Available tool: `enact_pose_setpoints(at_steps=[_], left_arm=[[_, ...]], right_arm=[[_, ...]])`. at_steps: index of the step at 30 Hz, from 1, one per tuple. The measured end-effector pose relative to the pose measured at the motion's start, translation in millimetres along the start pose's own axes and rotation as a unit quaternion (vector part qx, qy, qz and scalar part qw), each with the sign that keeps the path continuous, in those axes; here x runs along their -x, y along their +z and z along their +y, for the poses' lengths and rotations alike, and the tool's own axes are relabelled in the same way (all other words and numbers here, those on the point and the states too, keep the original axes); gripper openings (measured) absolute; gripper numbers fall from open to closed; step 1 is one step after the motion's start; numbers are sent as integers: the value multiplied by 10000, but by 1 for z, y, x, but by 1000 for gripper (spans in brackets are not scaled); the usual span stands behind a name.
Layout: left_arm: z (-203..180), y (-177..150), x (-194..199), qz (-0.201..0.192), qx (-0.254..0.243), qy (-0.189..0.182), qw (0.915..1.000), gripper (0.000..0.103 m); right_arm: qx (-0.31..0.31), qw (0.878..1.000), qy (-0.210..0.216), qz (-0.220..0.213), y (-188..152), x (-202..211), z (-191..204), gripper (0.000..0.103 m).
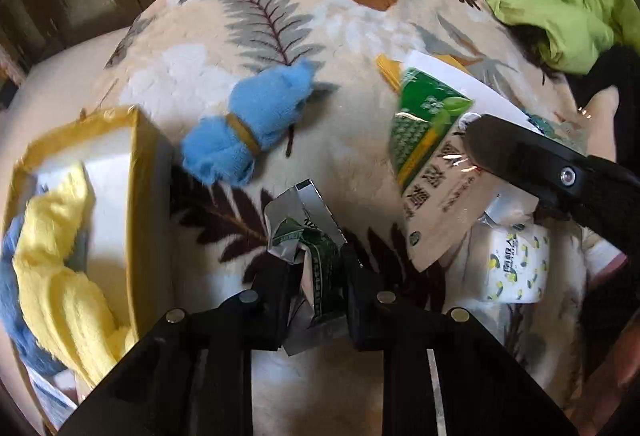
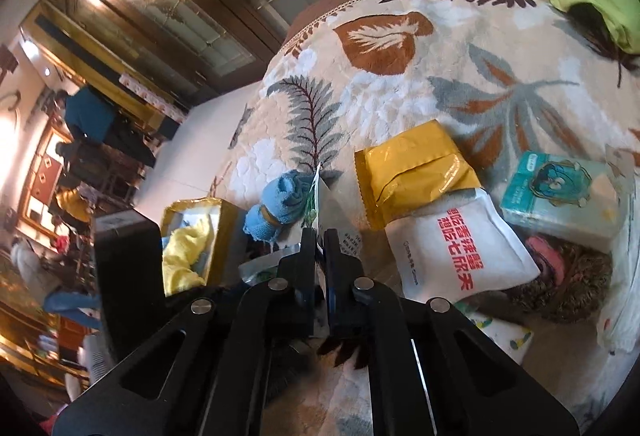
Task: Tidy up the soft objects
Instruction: 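Grasp a small green-white sachet with the left gripper while the right gripper grasps a white packet, then carry both sachets over the tray and lower them inside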
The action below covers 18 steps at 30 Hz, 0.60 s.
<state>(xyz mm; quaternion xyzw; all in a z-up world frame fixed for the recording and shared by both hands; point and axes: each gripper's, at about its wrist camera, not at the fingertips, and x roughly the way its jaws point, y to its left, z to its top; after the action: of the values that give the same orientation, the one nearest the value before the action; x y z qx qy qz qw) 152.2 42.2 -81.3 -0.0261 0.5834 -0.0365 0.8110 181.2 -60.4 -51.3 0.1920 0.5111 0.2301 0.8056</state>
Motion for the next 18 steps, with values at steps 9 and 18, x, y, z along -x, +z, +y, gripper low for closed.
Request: enact_pose_setpoints(at_steps=[9, 18], left_arm=[[8, -10, 24, -198, 60, -93, 9997, 21], [29, -14, 76, -577, 12, -31, 9983, 21]], right_arm=[[-381, 9987, 332, 5, -7, 10, -6, 2], [-176, 9986, 476, -131, -5, 31, 25, 2]])
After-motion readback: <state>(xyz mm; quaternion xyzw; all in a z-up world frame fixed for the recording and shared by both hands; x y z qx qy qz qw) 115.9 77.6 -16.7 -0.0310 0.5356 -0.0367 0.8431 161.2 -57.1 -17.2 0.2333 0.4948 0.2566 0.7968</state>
